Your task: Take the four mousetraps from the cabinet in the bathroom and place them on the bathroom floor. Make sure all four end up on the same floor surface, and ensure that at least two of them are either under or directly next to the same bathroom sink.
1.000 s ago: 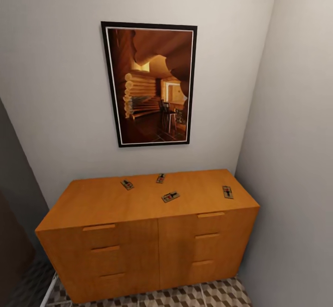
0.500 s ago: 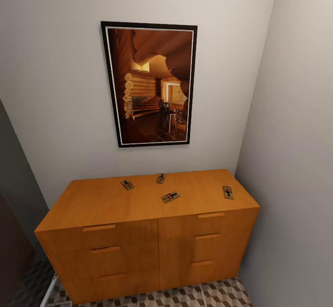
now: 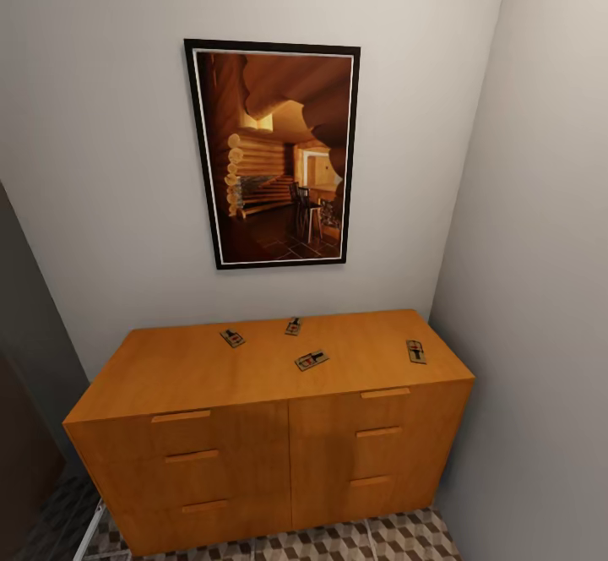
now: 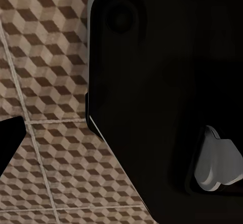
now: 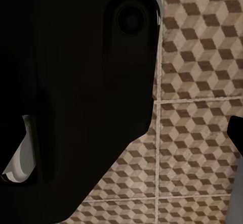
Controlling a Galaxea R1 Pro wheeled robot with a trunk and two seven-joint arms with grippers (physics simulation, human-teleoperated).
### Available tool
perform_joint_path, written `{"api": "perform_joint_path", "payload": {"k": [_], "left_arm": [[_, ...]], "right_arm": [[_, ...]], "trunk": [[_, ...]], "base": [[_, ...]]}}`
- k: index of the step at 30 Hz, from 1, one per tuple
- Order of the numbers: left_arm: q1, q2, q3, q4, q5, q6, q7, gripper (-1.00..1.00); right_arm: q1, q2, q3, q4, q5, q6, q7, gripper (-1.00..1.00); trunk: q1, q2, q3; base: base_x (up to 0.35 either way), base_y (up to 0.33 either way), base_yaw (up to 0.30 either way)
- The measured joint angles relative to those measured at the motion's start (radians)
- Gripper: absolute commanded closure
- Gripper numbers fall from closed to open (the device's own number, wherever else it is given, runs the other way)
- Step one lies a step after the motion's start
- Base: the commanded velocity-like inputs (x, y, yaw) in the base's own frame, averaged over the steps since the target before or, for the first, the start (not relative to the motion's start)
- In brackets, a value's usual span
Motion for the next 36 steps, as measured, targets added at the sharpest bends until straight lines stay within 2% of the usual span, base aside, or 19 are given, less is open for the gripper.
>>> {"api": "perform_joint_path", "payload": {"k": [22, 30, 36], "left_arm": [[0.0, 0.003, -0.005, 0.0, -0.001, -0.001, -0.006, -1.0], [0.0, -0.002, -0.01, -0.027, -0.01, 0.006, -0.008, -1.0], [0.0, 0.0, -0.012, -0.124, -0.007, 0.039, -0.012, -1.0]], "right_arm": [[0.0, -0.003, -0.008, -0.022, -0.005, -0.01, -0.006, -1.0], [0.0, -0.012, -0.009, -0.179, -0.007, 0.036, -0.002, -1.0], [0.001, -0.014, -0.009, -0.324, -0.007, 0.159, -0.001, -1.0]], "trunk": [[0.0, 0.0, 0.0], [0.0, 0.0, 0.0], [0.0, 0.0, 0.0]], "base": [[0.0, 0.0, 0.0], [0.0, 0.0, 0.0], [0.0, 0.0, 0.0]]}}
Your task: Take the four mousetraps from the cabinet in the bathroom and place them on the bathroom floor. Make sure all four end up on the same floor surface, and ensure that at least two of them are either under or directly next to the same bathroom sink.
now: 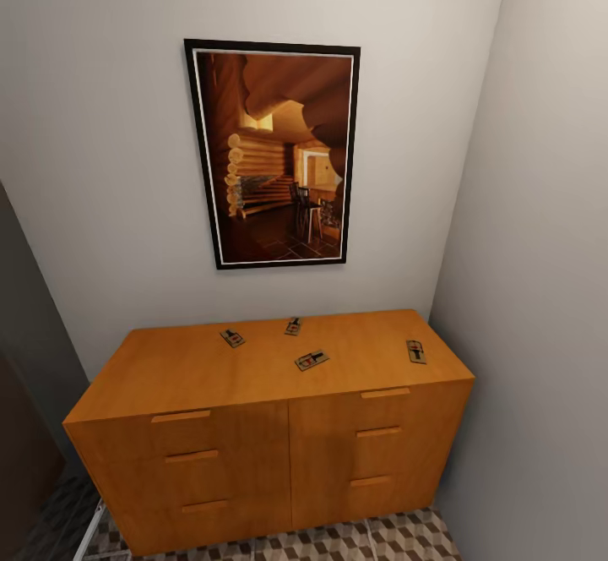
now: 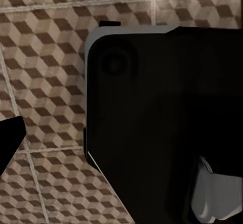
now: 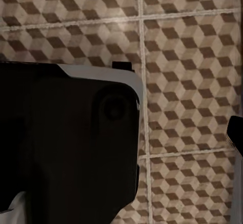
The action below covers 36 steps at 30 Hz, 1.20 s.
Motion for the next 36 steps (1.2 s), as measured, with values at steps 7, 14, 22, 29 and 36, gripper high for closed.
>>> {"api": "perform_joint_path", "payload": {"k": [7, 14, 22, 29, 36], "left_arm": [[0.0, 0.007, 0.0, -0.139, 0.002, 0.119, -0.003, -1.0], [0.0, 0.012, 0.002, -0.294, 0.004, 0.23, -0.006, -1.0], [0.0, 0.01, 0.004, -0.56, 0.006, 0.433, -0.008, -1.0], [0.0, 0.008, 0.004, -0.78, 0.006, 0.608, -0.038, -1.0], [0.001, 0.009, 0.004, -0.964, 0.006, 0.763, -0.081, -1.0]], "right_arm": [[0.0, -0.004, -0.001, -0.168, 0.001, 0.124, 0.001, -1.0], [0.0, -0.017, -0.004, -0.317, 0.002, 0.221, 0.003, -1.0], [0.0, -0.033, -0.007, -0.581, 0.002, 0.422, 0.002, -1.0], [0.0, -0.034, -0.01, -0.794, 0.002, 0.6, 0.001, -1.0], [-0.039, -0.034, -0.012, -0.876, 0.002, 0.702, 0.0, -1.0]], "trunk": [[0.0, 0.0, 0.0], [0.0, 0.0, 0.0], [0.0, 0.0, 0.0], [0.0, 0.0, 0.0], [0.0, 0.0, 0.0]], "base": [[0.0, 0.0, 0.0], [0.0, 0.0, 0.0], [0.0, 0.0, 0.0], [0.0, 0.0, 0.0], [0.0, 0.0, 0.0]]}}
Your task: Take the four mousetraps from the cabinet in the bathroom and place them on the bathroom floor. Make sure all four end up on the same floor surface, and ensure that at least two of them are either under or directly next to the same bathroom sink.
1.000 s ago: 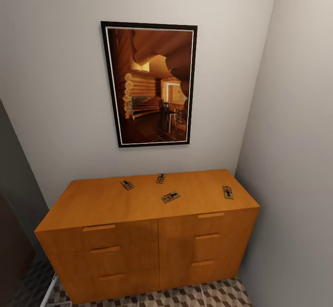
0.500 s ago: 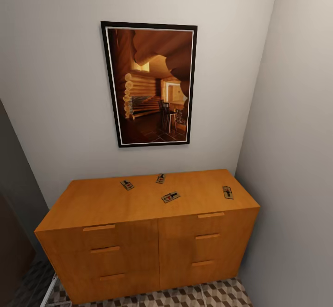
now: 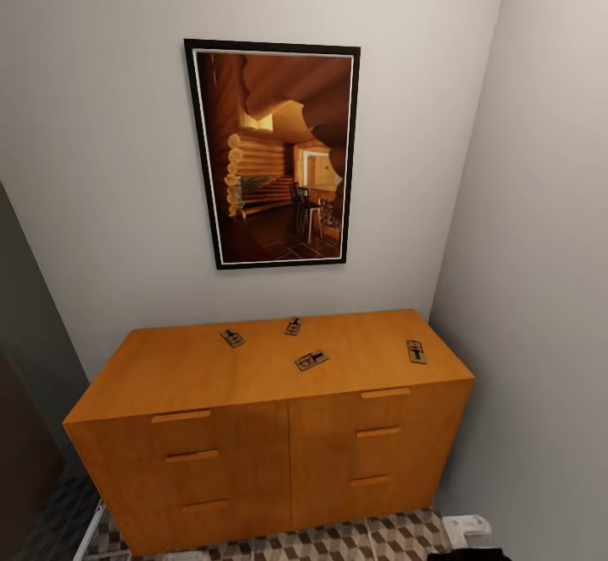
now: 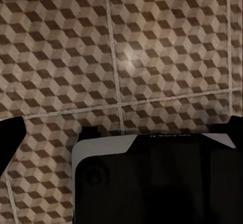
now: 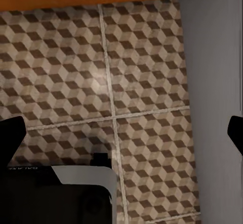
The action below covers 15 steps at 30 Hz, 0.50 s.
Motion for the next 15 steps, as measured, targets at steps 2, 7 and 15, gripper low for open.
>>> {"api": "perform_joint_path", "payload": {"k": [2, 7, 15], "left_arm": [[0.0, 0.0, 0.0, -0.041, 0.0, 0.029, -0.005, -1.0], [0.0, 0.0, 0.0, -0.127, 0.0, 0.08, -0.012, -1.0], [-0.002, -0.001, -0.001, -0.254, 0.0, 0.173, -0.016, -1.0]], "right_arm": [[-0.02, 0.0, 0.0, -0.007, 0.0, 0.014, 0.0, -1.0], [-0.071, 0.001, 0.0, -0.015, 0.0, 0.047, 0.0, -1.0], [-0.201, 0.005, 0.0, -0.016, -0.001, 0.125, -0.002, -1.0]], "trunk": [[0.0, 0.0, 0.0], [0.0, 0.0, 0.0], [0.0, 0.0, 0.0]], "base": [[0.0, 0.0, 0.0], [0.0, 0.0, 0.0], [0.0, 0.0, 0.0]]}}
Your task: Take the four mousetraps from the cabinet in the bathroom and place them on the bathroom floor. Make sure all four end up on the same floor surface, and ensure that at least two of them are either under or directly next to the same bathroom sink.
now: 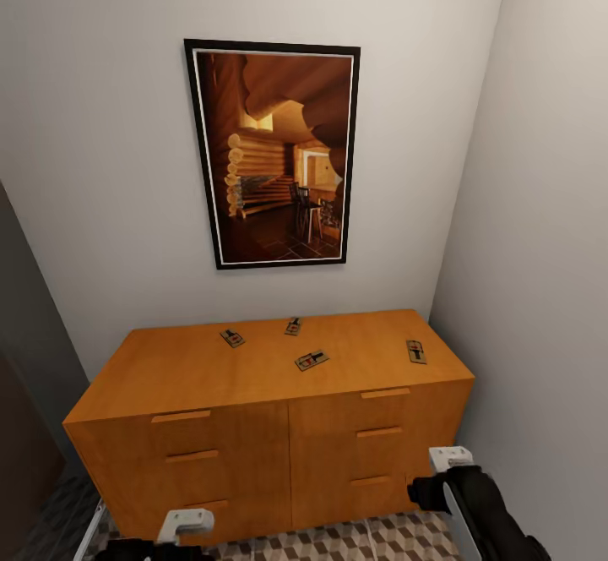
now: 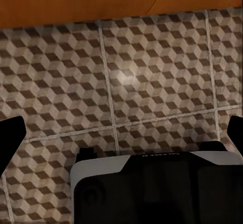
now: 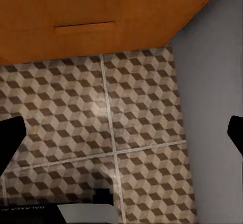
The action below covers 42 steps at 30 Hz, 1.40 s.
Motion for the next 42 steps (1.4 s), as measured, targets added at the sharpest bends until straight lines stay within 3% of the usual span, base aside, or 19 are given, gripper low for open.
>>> {"api": "perform_joint_path", "payload": {"k": [8, 15, 23, 29, 36, 42], "left_arm": [[-0.069, -0.002, 0.0, -0.031, 0.001, 0.071, -0.001, -1.0], [-0.139, -0.004, 0.0, -0.035, 0.001, 0.082, -0.003, -1.0], [-0.243, -0.007, 0.0, -0.034, 0.006, 0.084, -0.004, -1.0], [-0.314, -0.01, -0.002, -0.031, 0.014, 0.084, -0.005, -1.0], [-0.406, -0.029, -0.004, -0.027, 0.018, 0.084, -0.006, -1.0], [-0.494, -0.042, -0.005, -0.014, 0.018, 0.084, -0.006, -1.0]], "right_arm": [[-0.119, 0.007, 0.003, 0.012, -0.002, 0.029, -0.002, -1.0], [-0.2, 0.011, 0.005, 0.034, -0.003, 0.05, -0.023, -1.0], [-0.345, 0.053, 0.008, 0.217, -0.003, 0.044, -0.089, -1.0], [-0.44, 0.095, 0.008, 0.388, -0.003, -0.034, -0.124, -1.0], [-0.53, 0.126, 0.008, 0.561, -0.001, -0.124, -0.188, -1.0], [-0.56, 0.135, 0.008, 0.628, 0.0, -0.174, -0.212, -1.0]], "trunk": [[0.0, 0.0, 0.0], [0.0, 0.0, 0.0], [0.0, 0.0, 0.0], [0.0, 0.0, 0.0], [0.0, 0.0, 0.0], [0.0, 0.0, 0.0]], "base": [[0.0, 0.0, 0.0], [0.0, 0.0, 0.0], [0.0, 0.0, 0.0], [0.0, 0.0, 0.0], [0.0, 0.0, 0.0], [0.0, 0.0, 0.0]]}}
